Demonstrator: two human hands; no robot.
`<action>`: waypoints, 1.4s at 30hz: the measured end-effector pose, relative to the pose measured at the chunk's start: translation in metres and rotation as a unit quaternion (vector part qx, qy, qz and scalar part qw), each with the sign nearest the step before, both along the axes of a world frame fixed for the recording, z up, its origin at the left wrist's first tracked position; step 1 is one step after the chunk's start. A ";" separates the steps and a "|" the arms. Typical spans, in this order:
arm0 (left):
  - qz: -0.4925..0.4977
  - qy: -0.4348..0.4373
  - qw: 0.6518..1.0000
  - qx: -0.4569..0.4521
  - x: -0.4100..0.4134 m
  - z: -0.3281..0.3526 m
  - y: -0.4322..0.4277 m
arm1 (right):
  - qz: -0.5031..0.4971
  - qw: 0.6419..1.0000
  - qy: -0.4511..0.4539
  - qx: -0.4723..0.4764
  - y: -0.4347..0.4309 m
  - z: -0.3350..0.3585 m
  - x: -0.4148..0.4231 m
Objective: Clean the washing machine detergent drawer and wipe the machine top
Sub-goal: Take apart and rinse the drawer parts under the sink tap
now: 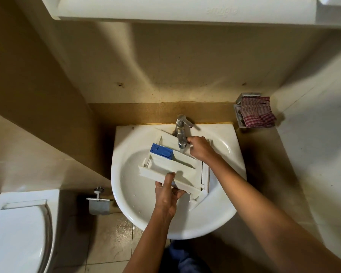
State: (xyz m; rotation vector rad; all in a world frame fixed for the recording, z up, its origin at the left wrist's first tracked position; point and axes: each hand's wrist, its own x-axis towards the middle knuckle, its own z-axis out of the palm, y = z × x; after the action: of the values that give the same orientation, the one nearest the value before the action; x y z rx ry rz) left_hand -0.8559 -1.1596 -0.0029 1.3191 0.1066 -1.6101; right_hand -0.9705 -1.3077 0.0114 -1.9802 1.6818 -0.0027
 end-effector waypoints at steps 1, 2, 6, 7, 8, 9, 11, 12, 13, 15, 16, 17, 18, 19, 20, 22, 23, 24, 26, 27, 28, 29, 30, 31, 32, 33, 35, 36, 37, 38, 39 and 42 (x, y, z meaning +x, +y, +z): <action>-0.006 -0.012 1.000 -0.007 0.001 -0.002 0.004 | -0.004 1.000 -0.011 -0.004 0.005 -0.003 0.000; -0.012 -0.026 1.000 -0.011 0.002 -0.004 0.009 | -0.010 1.000 -0.023 -0.010 0.011 -0.007 -0.001; -0.024 -0.105 0.994 -0.023 0.009 -0.010 0.024 | -0.063 0.990 -0.108 -0.059 0.027 -0.023 -0.002; -0.023 -0.125 0.992 -0.023 0.012 -0.012 0.027 | -0.095 0.983 -0.140 -0.071 0.030 -0.025 -0.001; -0.018 -0.138 0.990 -0.022 0.014 -0.013 0.029 | -0.129 0.973 -0.173 -0.078 0.035 -0.026 0.001; -0.009 -0.142 0.990 -0.022 0.016 -0.013 0.030 | -0.155 0.963 -0.205 -0.079 0.041 -0.028 0.004; -0.001 -0.141 0.990 -0.025 0.021 -0.015 0.031 | -0.135 0.961 -0.237 -0.050 0.058 -0.031 0.010; -0.004 -0.139 0.990 -0.027 0.023 -0.015 0.031 | -0.082 0.969 -0.232 -0.028 0.067 -0.034 0.014; -0.010 -0.138 0.990 -0.028 0.025 -0.015 0.031 | -0.020 0.977 -0.213 -0.005 0.075 -0.038 0.017; -0.024 -0.135 0.990 -0.027 0.029 -0.018 0.029 | 0.061 0.984 -0.165 0.029 0.084 -0.042 0.022; -0.028 -0.132 0.990 -0.027 0.031 -0.018 0.029 | 0.061 0.985 -0.158 0.046 0.086 -0.040 0.026; -0.033 -0.128 0.991 -0.028 0.033 -0.017 0.027 | 0.047 0.983 -0.166 0.069 0.088 -0.037 0.031; -0.042 -0.123 0.991 -0.028 0.035 -0.016 0.026 | 0.032 0.977 -0.187 0.102 0.091 -0.034 0.036; -0.052 -0.118 0.991 -0.030 0.037 -0.016 0.025 | 0.021 0.968 -0.209 0.136 0.093 -0.032 0.040; -0.059 -0.116 0.991 -0.032 0.039 -0.016 0.025 | 0.017 0.962 -0.216 0.165 0.094 -0.030 0.040; -0.063 -0.114 0.991 -0.036 0.043 -0.015 0.025 | 0.067 0.966 -0.163 0.187 0.091 -0.024 0.032; -0.063 -0.114 0.991 -0.037 0.043 -0.015 0.025 | 0.115 0.972 -0.106 0.175 0.087 -0.021 0.025; -0.062 -0.113 0.991 -0.037 0.043 -0.013 0.024 | 0.163 0.975 -0.043 0.148 0.082 -0.018 0.017; -0.056 -0.100 0.993 -0.031 0.041 -0.011 0.022 | 0.235 0.969 0.031 0.073 0.074 -0.014 0.007; -0.051 -0.088 0.994 -0.028 0.040 -0.011 0.021 | 0.252 0.965 0.046 0.046 0.073 -0.011 0.007; -0.049 -0.079 0.995 -0.024 0.040 -0.012 0.019 | 0.256 0.965 0.052 0.032 0.073 -0.010 0.011; -0.052 -0.073 0.996 -0.018 0.039 -0.013 0.018 | 0.237 0.969 0.051 0.038 0.074 -0.009 0.019; -0.057 -0.071 0.996 -0.015 0.038 -0.014 0.018 | 0.204 0.976 0.047 0.063 0.075 -0.009 0.028; -0.062 -0.072 0.995 -0.011 0.038 -0.015 0.019 | 0.177 0.979 0.044 0.090 0.076 -0.009 0.037; -0.067 -0.074 0.995 -0.007 0.038 -0.016 0.021 | 0.167 0.980 0.040 0.104 0.078 -0.009 0.045; -0.070 -0.074 0.995 -0.005 0.039 -0.017 0.024 | 0.166 0.979 0.040 0.110 0.080 -0.009 0.052; -0.069 -0.074 0.995 -0.011 0.043 -0.017 0.027 | 0.173 0.980 0.006 0.100 0.087 -0.009 0.052; -0.065 -0.073 0.995 -0.015 0.045 -0.018 0.029 | 0.174 0.980 -0.018 0.098 0.089 -0.007 0.048; -0.060 -0.071 0.996 -0.018 0.047 -0.018 0.029 | 0.178 0.979 -0.026 0.095 0.089 -0.005 0.041; -0.055 -0.068 0.996 -0.019 0.048 -0.017 0.029 | 0.190 0.978 -0.009 0.089 0.087 -0.001 0.034; -0.051 -0.066 0.996 -0.020 0.050 -0.016 0.028 | 0.210 0.974 0.026 0.086 0.083 0.003 0.028; -0.053 -0.056 0.997 -0.025 0.051 -0.015 0.023 | 0.249 0.960 0.107 0.064 0.080 0.012 0.020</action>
State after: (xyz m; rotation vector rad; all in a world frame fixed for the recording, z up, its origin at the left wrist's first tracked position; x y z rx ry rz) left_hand -0.8046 -1.1370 -0.0180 1.3915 -0.0725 -1.6125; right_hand -0.9505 -1.2278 0.0234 -2.3109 1.2188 0.5048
